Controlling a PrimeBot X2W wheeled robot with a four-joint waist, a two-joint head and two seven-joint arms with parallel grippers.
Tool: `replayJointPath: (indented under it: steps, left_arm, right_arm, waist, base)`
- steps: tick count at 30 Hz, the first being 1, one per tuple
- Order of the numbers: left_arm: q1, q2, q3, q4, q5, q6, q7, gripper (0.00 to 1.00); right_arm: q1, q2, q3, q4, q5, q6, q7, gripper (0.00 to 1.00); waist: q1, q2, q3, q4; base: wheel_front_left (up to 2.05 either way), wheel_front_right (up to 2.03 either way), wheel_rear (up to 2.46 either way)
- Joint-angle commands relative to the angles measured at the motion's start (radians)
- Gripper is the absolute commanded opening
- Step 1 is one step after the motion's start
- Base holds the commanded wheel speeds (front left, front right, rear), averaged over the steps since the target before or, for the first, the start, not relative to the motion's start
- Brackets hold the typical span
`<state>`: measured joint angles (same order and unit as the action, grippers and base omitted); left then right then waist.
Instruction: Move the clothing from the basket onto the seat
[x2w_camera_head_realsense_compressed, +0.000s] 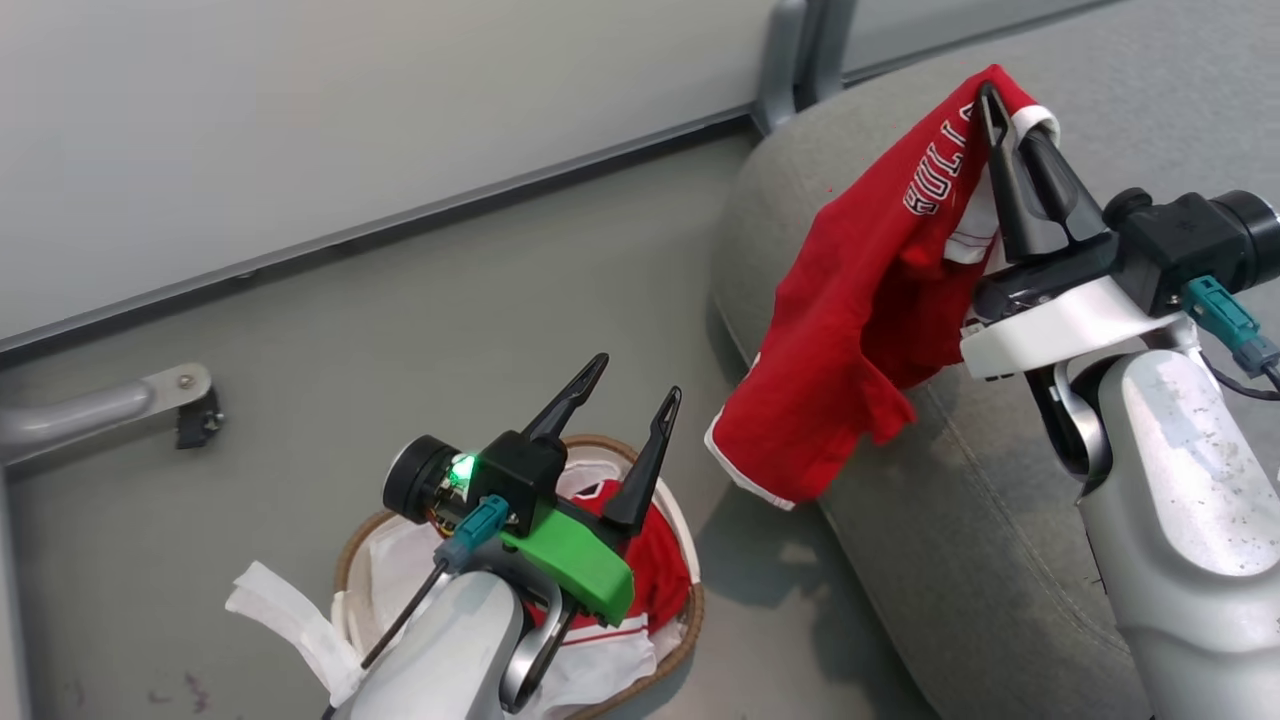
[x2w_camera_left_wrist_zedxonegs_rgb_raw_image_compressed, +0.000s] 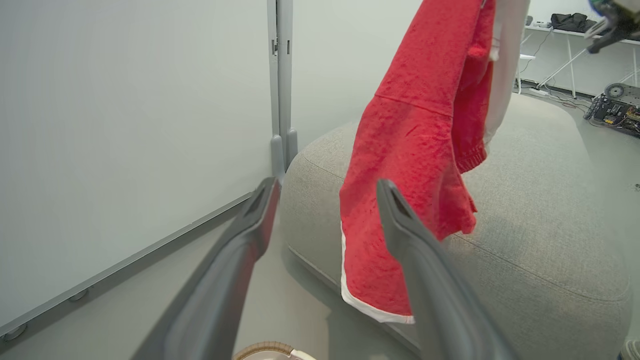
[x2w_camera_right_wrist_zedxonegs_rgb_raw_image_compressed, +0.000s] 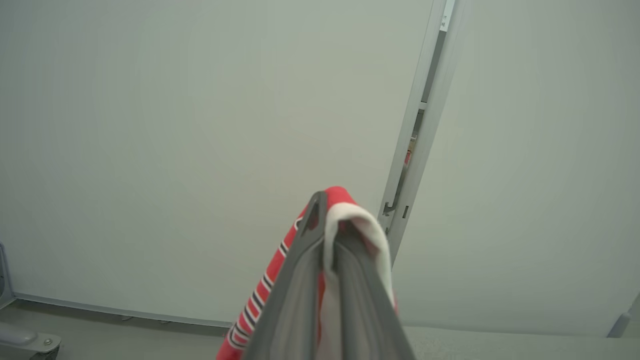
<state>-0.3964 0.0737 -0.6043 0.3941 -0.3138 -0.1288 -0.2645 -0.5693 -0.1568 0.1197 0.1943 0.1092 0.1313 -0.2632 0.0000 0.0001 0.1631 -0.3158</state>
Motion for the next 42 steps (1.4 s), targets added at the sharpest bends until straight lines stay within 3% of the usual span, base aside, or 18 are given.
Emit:
replayJointPath:
  steps: [1,11,19,32,36,42]
  left_arm:
    - [-0.019,0.011,0.002,-0.001,0.006,-0.003,0.000,1.00]
    - [-0.044,0.034,-0.046,-0.019,0.018,-0.003,0.000,1.00]
    - [-0.083,0.062,-0.068,-0.029,0.033,-0.003,0.000,1.00]
    - [-0.153,0.099,-0.090,-0.047,0.068,-0.003,0.000,1.00]
    - [-0.173,0.115,-0.087,-0.048,0.075,-0.003,0.000,1.00]
    - [-0.206,0.129,-0.088,-0.054,0.091,-0.003,0.000,1.00]
  right_arm:
    - [-0.011,0.002,-0.006,-0.005,-0.007,-0.001,-0.002,0.00]
    - [-0.039,0.003,-0.028,0.017,-0.034,-0.001,-0.002,0.00]
    - [-0.204,-0.044,-0.128,0.038,0.017,-0.001,-0.002,0.00]
    - [-0.592,-0.321,-0.274,0.221,-0.016,-0.001,-0.002,0.00]
    - [-0.648,-0.330,-0.283,0.291,-0.043,-0.001,-0.002,0.00]
    - [-0.614,-0.280,-0.362,0.395,-0.094,-0.001,-0.001,0.00]
  waist:
    - [0.0000,-0.0001,0.052,-0.063]
    - [0.0000,-0.0001,0.108,-0.077]
    - [0.0000,-0.0001,0.191,-0.037]
    - [0.0000,-0.0001,0.371,0.032]
    - [0.0000,-0.0001,0.432,0.042]
    - [0.0000,-0.0001,0.507,0.063]
  base:
    - [0.00,0.00,0.00]
    - [0.00,0.00,0.00]
    - [0.00,0.00,0.00]
    - [0.00,0.00,0.00]
    - [0.00,0.00,0.00]
    - [0.00,0.00,0.00]
